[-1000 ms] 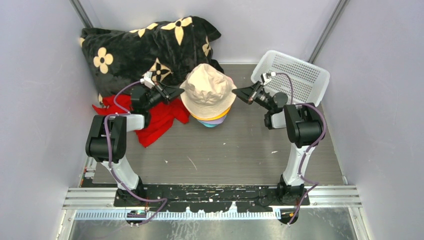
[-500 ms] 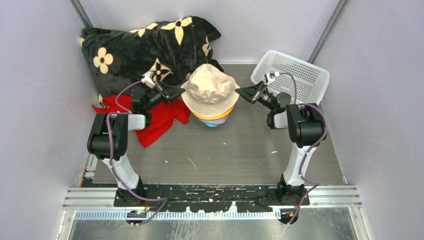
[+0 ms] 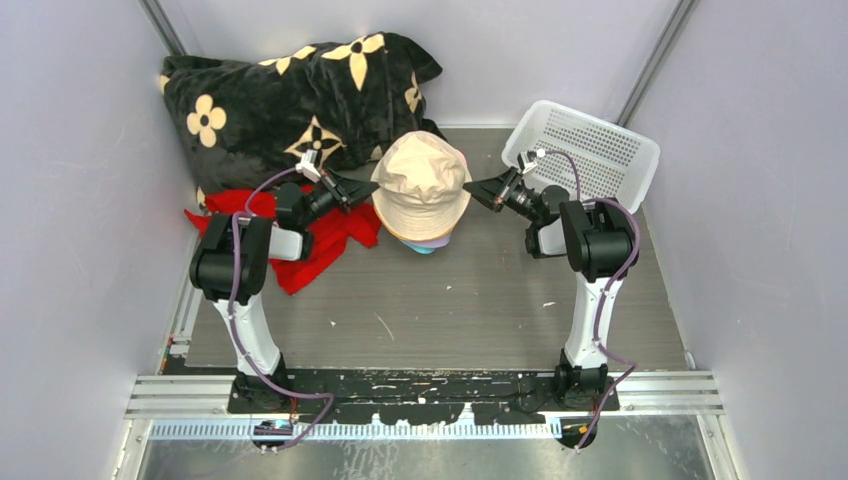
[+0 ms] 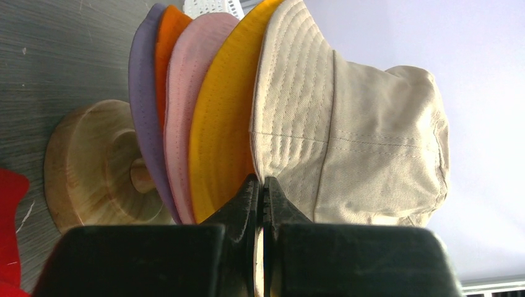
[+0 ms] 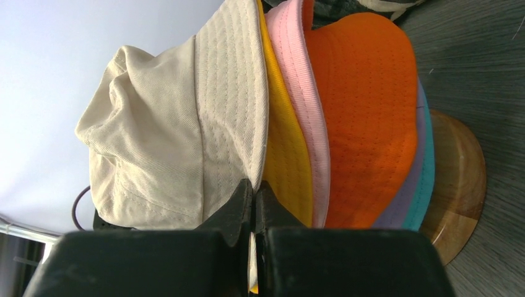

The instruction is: Stack the hats

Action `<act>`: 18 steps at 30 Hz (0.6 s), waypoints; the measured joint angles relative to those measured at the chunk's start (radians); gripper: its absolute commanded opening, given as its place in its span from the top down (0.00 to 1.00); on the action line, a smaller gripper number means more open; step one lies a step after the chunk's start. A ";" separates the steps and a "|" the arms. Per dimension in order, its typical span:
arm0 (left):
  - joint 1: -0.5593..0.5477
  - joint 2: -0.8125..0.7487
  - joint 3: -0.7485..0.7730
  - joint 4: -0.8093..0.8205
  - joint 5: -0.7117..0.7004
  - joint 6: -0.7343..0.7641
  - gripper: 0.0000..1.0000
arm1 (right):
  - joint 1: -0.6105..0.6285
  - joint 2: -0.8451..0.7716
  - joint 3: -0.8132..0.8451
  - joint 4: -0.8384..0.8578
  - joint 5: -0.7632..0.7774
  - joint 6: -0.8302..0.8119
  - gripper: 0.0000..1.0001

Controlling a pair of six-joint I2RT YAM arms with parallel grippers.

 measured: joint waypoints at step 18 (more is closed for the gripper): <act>-0.024 0.046 -0.040 0.098 -0.035 -0.034 1.00 | 0.005 0.028 0.024 0.001 -0.001 0.000 0.99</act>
